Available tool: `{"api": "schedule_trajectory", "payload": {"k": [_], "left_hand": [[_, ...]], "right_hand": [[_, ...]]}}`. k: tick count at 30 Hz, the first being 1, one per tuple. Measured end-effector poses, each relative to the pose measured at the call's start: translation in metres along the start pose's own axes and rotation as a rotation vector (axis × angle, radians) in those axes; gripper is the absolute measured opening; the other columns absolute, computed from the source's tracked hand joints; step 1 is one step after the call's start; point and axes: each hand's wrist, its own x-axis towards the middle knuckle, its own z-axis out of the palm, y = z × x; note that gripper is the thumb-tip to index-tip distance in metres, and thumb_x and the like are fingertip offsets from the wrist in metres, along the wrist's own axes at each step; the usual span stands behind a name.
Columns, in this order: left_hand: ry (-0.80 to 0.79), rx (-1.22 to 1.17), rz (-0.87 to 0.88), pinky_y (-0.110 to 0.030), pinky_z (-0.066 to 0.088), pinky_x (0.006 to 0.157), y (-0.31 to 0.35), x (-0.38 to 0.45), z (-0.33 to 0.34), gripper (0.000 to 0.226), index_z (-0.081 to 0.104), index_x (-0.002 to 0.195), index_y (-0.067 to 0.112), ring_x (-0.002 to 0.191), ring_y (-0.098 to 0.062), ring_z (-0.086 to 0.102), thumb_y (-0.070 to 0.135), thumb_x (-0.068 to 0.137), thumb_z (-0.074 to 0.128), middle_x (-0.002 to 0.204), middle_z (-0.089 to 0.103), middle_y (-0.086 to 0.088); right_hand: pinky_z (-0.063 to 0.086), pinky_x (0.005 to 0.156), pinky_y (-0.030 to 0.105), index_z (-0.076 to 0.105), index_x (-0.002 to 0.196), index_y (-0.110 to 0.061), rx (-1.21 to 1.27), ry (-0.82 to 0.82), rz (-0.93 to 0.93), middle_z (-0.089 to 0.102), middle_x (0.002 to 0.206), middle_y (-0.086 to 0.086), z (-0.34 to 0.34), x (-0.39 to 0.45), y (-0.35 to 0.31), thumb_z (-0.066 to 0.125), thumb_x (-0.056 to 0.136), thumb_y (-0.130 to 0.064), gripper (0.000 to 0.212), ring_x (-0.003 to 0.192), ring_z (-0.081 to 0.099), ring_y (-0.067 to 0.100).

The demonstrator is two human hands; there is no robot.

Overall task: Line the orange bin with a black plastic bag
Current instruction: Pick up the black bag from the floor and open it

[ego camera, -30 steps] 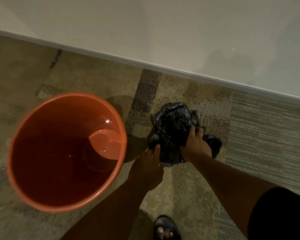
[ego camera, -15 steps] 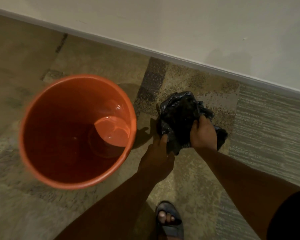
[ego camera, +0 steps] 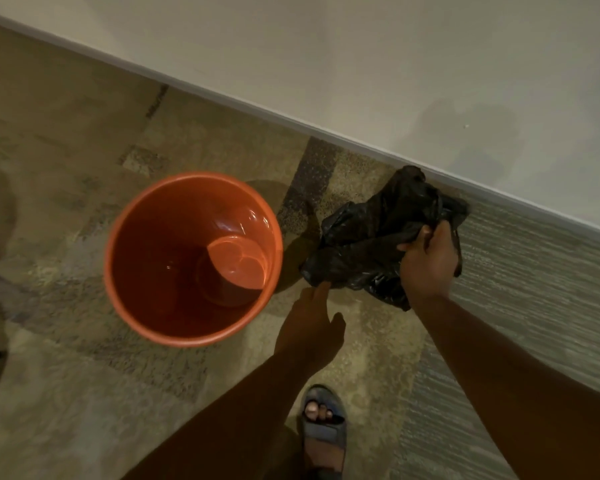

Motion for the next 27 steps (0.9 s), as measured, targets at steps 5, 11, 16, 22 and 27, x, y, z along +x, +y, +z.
{"api": "schedule_trajectory", "payload": {"k": [5, 11, 16, 22, 27], "left_hand": [[0.126, -0.061, 0.055, -0.030, 0.033, 0.110, 0.016, -0.008, -0.018, 0.068, 0.028, 0.152, 0.021, 0.142, -0.017, 0.033, 0.032, 0.093, 0.060, 0.155, 0.031, 0.000], [0.319, -0.069, 0.281, -0.026, 0.010, 0.116, 0.057, 0.005, -0.049, 0.096, 0.006, 0.156, 0.023, 0.152, -0.019, 0.002, 0.036, 0.085, 0.069, 0.164, 0.000, -0.001], [0.313, -0.367, 0.255, -0.046, 0.052, 0.087, 0.083, 0.017, -0.067, 0.025, 0.061, 0.108, 0.011, 0.097, -0.028, 0.064, 0.027, 0.093, 0.049, 0.102, 0.066, -0.010], [0.417, -0.454, 0.080, -0.043, 0.051, 0.086, 0.055, 0.021, -0.084, 0.027, 0.061, 0.100, 0.026, 0.090, -0.019, 0.066, 0.044, 0.094, 0.041, 0.094, 0.070, 0.001], [0.499, -0.745, -0.035, -0.052, 0.045, 0.102, 0.062, 0.030, -0.119, 0.040, 0.062, 0.115, 0.030, 0.111, -0.024, 0.063, 0.053, 0.090, 0.040, 0.113, 0.069, -0.004]], "right_hand": [[0.049, 0.059, 0.021, 0.047, 0.093, -0.014, 0.072, -0.168, -0.024, 0.057, 0.064, -0.004, -0.009, -0.011, -0.026, 0.036, 0.105, -0.025, 0.020, 0.056, 0.059, 0.000], [0.044, 0.049, 0.018, 0.053, 0.081, -0.026, 0.393, -0.452, 0.049, 0.053, 0.054, -0.013, -0.012, -0.034, -0.089, 0.037, 0.105, -0.028, 0.029, 0.049, 0.049, 0.001], [0.041, 0.048, 0.023, 0.051, 0.064, -0.026, 0.421, -0.570, 0.045, 0.046, 0.049, -0.010, -0.008, -0.033, -0.128, 0.041, 0.101, -0.040, 0.041, 0.047, 0.046, 0.009], [0.051, 0.062, 0.018, 0.062, 0.082, -0.017, 0.432, -0.410, -0.127, 0.065, 0.071, -0.008, -0.003, -0.023, -0.138, 0.050, 0.096, -0.044, 0.033, 0.066, 0.063, 0.005], [0.052, 0.095, 0.038, 0.055, 0.126, -0.018, 0.259, -0.194, 0.163, 0.060, 0.129, 0.004, -0.009, -0.017, -0.112, 0.056, 0.091, -0.057, 0.052, 0.110, 0.061, 0.016]]}}
